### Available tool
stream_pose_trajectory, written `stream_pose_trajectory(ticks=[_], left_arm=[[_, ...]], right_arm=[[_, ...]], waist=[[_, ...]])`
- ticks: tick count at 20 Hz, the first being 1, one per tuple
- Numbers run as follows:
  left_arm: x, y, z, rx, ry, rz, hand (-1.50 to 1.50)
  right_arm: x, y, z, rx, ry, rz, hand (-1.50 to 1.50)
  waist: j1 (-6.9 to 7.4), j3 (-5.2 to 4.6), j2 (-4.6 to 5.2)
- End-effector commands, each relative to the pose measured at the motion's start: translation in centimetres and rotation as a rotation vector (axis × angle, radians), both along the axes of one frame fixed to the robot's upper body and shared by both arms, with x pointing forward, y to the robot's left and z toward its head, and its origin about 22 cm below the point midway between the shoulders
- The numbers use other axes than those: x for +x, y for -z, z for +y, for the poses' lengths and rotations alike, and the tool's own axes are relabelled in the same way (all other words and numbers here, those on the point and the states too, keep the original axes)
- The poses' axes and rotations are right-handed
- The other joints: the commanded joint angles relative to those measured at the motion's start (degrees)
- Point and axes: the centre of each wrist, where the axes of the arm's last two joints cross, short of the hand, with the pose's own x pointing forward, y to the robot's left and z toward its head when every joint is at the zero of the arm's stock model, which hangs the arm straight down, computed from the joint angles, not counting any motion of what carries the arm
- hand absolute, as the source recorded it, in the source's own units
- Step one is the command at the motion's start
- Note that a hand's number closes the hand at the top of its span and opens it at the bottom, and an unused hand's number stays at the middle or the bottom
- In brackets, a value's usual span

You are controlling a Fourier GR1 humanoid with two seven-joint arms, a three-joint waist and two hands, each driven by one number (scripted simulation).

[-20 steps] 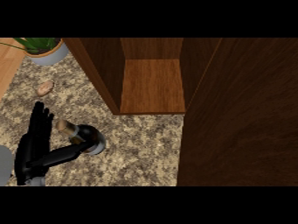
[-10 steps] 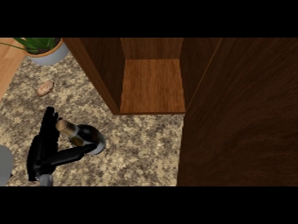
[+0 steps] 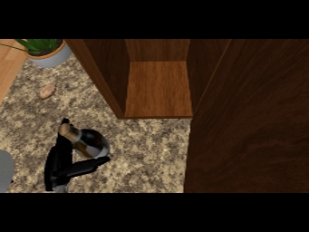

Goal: Pick up the wine, place it into the cabinet and close the cabinet

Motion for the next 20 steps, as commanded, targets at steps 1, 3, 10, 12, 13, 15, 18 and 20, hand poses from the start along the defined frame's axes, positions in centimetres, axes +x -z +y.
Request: stream_pose_trajectory(ticks=[1,3,10,12,13,15,18,20], left_arm=[[0.6,1.9,-1.2,-0.034,-0.024,-0.012,-1.50],[-0.1,2.2,-1.1,-0.067,-0.055,-0.027,-1.50],[0.8,2.5,-1.1,-0.187,-0.079,-0.060,-1.50],[0.2,4.1,-0.6,-0.248,-0.118,-0.089,-1.50],[1.3,3.3,-0.6,-0.239,-0.125,-0.098,-1.50],[0.6,3.7,-0.5,-0.265,-0.131,-0.122,-1.50],[1.5,4.4,-0.8,-0.290,-0.098,-0.121,-1.50],[2.1,4.2,0.6,-0.325,-0.116,-0.130,-1.50]], right_arm=[[-4.5,-2.9,-1.0,0.070,-0.037,-0.080,-1.50],[-5.1,-3.1,-1.4,0.059,-0.035,-0.079,-1.50],[-4.7,-2.8,-1.4,0.056,-0.043,-0.071,-1.50],[-4.0,-2.7,-1.4,0.046,-0.024,-0.080,-1.50],[-5.3,-3.0,-1.3,0.060,-0.038,-0.072,-1.50],[-4.2,-2.3,-0.9,0.065,-0.029,-0.076,-1.50],[-4.4,-2.4,-1.4,0.055,-0.046,-0.068,-1.50],[-4.8,-2.7,-1.4,0.063,-0.036,-0.067,-1.50]], waist=[[-0.11,-0.03,0.04],[-0.09,0.01,-0.05],[0.04,0.04,-0.05],[-0.09,-0.02,0.07],[-0.47,-0.01,-0.07],[0.13,0.02,0.00],[-0.15,0.02,0.10],[-0.40,-0.01,0.08]])
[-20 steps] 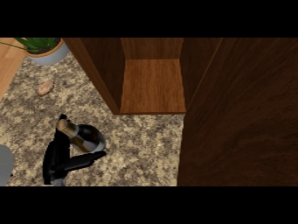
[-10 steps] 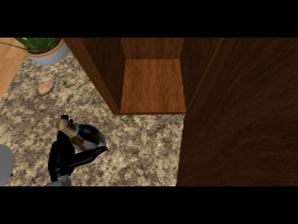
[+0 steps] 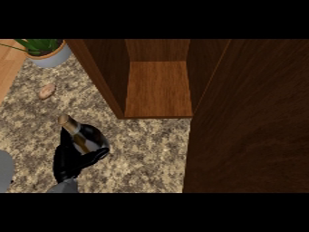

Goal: Pick up the wine, place it into the cabinet and close the cabinet

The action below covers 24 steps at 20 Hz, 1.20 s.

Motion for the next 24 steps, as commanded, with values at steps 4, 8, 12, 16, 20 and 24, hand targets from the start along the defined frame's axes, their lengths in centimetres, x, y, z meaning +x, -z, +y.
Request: stream_pose_trajectory(ticks=[4,8,12,16,20,24], left_arm=[[0.7,1.3,-1.4,-0.019,0.012,-0.004,-1.50],[2.9,0.6,-1.9,0.001,0.005,-0.051,1.50],[1.7,0.5,-1.6,0.028,0.039,-0.029,1.50],[2.2,0.7,-2.2,0.080,0.017,-0.036,1.50],[1.8,-0.1,-1.5,0.065,0.091,-0.123,1.50],[-2.1,0.7,1.6,0.064,0.176,-0.226,1.50]], right_arm=[[-5.3,-2.8,-1.1,0.072,-0.014,-0.051,-1.50],[-4.8,-2.9,-1.1,0.051,-0.060,-0.091,-1.50],[-5.1,-2.6,-1.4,0.070,-0.046,-0.061,-1.50],[-4.7,-3.1,-1.4,0.042,-0.025,-0.068,-1.50],[-4.3,-2.5,-1.8,0.037,-0.048,-0.065,-1.50],[-4.0,-2.2,-1.7,0.034,-0.020,-0.057,-1.50]], waist=[[-0.30,-0.02,0.01],[-0.59,-0.04,0.11],[0.08,0.06,-0.09],[0.25,-0.01,0.05],[0.35,0.06,-0.08],[0.73,0.07,-0.24]])
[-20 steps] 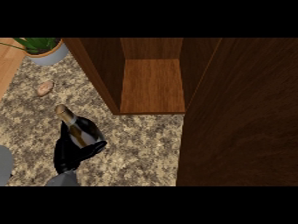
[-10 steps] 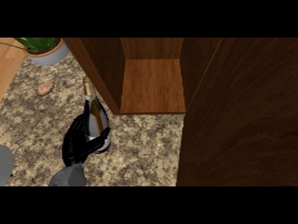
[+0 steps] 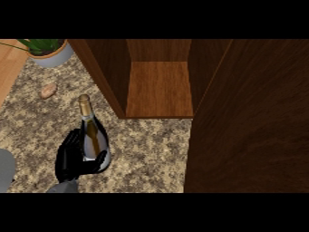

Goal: Pick up the wine, place it into the cabinet and close the cabinet

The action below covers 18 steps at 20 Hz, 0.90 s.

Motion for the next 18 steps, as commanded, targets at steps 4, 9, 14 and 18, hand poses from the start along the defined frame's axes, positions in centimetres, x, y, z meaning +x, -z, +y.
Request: stream_pose_trajectory(ticks=[4,9,14,18], left_arm=[[-2.8,-0.8,3.7,-0.026,0.104,-0.134,1.50],[-1.7,-3.3,-0.3,-0.061,0.172,-0.198,1.50],[-1.2,-8.0,-1.4,-0.071,0.220,-0.195,1.50],[-1.0,-10.7,-5.4,-0.024,0.248,-0.219,1.50]], right_arm=[[-3.3,-3.2,-1.5,0.051,-0.054,-0.078,-1.50],[-4.6,-3.1,-0.9,0.064,-0.041,-0.053,-1.50],[-3.6,-2.8,-0.8,0.069,-0.033,-0.053,-1.50],[-2.6,-2.2,-1.2,0.055,-0.046,-0.056,-1.50]], waist=[[0.55,0.04,0.06],[0.19,0.04,-0.18],[0.56,0.07,-0.11],[0.44,0.10,0.02]])
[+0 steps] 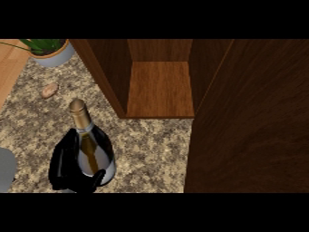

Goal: Pick up the wine, place it into the cabinet and close the cabinet

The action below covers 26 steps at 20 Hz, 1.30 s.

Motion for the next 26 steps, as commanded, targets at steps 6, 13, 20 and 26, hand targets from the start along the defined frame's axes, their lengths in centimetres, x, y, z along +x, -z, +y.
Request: stream_pose_trajectory(ticks=[6,13,20,26], left_arm=[[1.9,-8.1,-5.8,0.031,0.026,-0.025,1.50],[4.3,-11.6,-9.3,-0.006,0.011,0.056,1.50],[6.4,-11.7,-13.4,0.049,-0.029,0.081,1.50],[9.0,-9.4,-12.9,0.103,-0.059,0.119,1.50]], right_arm=[[-3.8,-2.8,-1.5,0.051,-0.062,-0.056,-1.50],[-3.1,-2.8,-1.8,0.049,-0.052,-0.069,-1.50],[-3.8,-2.9,-1.4,0.063,-0.047,-0.063,-1.50],[-3.5,-2.9,-1.3,0.069,-0.067,-0.063,-1.50]], waist=[[-0.41,0.03,0.08],[-0.55,-0.01,0.27],[-1.56,-0.05,0.28],[-1.24,-0.09,0.44]])
